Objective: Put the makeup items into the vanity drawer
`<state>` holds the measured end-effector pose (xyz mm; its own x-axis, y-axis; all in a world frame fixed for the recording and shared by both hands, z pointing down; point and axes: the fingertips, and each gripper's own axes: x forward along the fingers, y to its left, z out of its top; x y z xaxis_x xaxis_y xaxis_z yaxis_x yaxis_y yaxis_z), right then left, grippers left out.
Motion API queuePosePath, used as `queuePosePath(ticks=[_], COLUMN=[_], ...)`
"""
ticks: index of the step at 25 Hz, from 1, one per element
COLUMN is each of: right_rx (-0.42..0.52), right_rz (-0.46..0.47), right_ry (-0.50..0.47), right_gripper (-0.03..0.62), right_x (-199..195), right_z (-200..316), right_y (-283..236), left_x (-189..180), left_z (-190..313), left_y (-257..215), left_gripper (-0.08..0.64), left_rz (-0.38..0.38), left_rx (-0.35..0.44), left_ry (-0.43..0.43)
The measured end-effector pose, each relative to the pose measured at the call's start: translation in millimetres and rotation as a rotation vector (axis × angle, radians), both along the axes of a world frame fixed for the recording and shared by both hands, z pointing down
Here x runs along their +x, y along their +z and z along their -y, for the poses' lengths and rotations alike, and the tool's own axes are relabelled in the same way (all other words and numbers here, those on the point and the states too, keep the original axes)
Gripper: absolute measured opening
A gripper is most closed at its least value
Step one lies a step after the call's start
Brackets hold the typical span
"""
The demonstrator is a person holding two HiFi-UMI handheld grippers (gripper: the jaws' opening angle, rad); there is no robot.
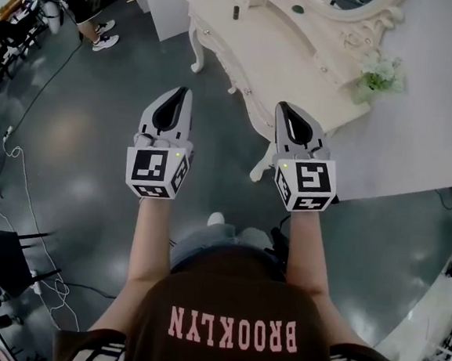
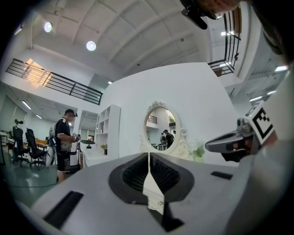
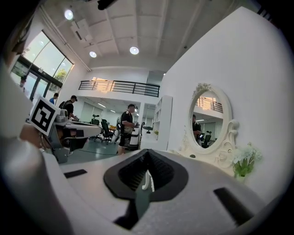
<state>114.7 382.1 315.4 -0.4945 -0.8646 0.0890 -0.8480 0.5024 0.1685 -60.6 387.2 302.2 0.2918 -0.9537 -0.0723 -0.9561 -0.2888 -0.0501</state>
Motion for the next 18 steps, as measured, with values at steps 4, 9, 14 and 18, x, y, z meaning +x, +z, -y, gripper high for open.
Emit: queuePosePath(ticks=[4,9,14,18], right_rx=[-0.017,-0.064,-0.058,-0.04], right_rz=[-0.016,-0.021,-0.029,-0.034], right_ry=[0.008,0.001,-0.008,-0.01], right_gripper=[-0.002,-0.002,-0.002,-0.002], right_x=[-21,-29,-43,-57], right_z=[23,52,95,140], right_y=[1,13,18,19], left_x=[-24,-37,-57,-72], left_z=[22,51,88,129], left_y=[13,18,18,23], left_gripper=[0.011,0.011,0.011,0.011], left_rz=[0.027,0.021,0.015,0.041], left_rx=[-0.026,-0.03,-0.02,-0.023], left_ry=[-0.012,-0.016,-0.045,-0.061])
